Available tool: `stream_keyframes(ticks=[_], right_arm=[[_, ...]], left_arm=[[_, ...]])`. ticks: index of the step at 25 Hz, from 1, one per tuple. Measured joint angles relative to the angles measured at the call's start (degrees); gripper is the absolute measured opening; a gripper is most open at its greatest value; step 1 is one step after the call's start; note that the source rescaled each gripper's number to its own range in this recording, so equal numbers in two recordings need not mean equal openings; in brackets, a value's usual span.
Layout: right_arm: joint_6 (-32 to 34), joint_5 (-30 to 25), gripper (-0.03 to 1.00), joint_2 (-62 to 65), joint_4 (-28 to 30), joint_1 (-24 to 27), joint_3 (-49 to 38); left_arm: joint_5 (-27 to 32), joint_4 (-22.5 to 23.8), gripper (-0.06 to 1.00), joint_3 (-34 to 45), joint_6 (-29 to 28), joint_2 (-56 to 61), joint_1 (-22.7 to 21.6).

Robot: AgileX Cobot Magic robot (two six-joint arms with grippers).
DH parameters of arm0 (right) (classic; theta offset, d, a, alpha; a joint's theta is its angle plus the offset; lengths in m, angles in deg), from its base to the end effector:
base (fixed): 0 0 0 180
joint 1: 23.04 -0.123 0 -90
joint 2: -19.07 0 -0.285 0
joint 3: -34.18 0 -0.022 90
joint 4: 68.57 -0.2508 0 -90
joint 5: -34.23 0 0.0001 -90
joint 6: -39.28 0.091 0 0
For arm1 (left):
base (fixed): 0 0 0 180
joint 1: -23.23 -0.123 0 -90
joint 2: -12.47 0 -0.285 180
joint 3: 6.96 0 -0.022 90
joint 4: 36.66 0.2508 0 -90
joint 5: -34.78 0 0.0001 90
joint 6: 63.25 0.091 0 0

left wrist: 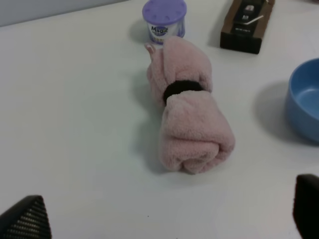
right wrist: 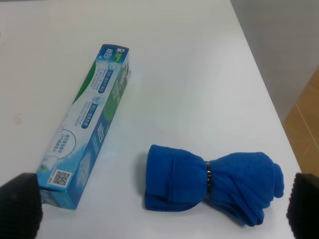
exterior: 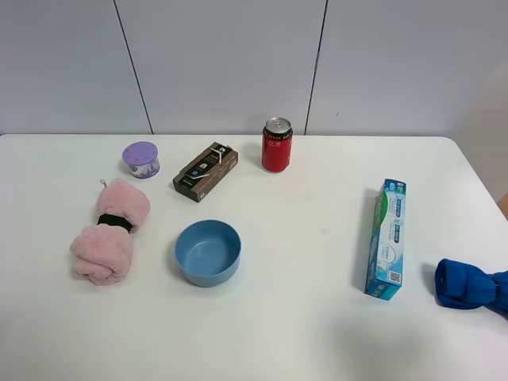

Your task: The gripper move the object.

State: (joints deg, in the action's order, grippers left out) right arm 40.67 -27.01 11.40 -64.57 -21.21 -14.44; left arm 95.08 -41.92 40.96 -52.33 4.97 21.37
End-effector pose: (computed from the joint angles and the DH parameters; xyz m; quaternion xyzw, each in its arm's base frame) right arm -0.0057 -0.0054 0.2765 0.0255 0.8541 -0.0369 0.5181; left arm -0.0066 -0.0075 0.2813 0.0688 0.8431 0.0136 0.5332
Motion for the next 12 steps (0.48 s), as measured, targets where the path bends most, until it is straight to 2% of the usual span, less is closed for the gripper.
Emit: stream_keyframes(ticks=[12], right_arm=[[0.00,0.00,1.00,0.00,0.00,0.00,0.00]], left_arm=[[0.00,-0.05,0.98,0.00,-2.53,0.00,0.00]])
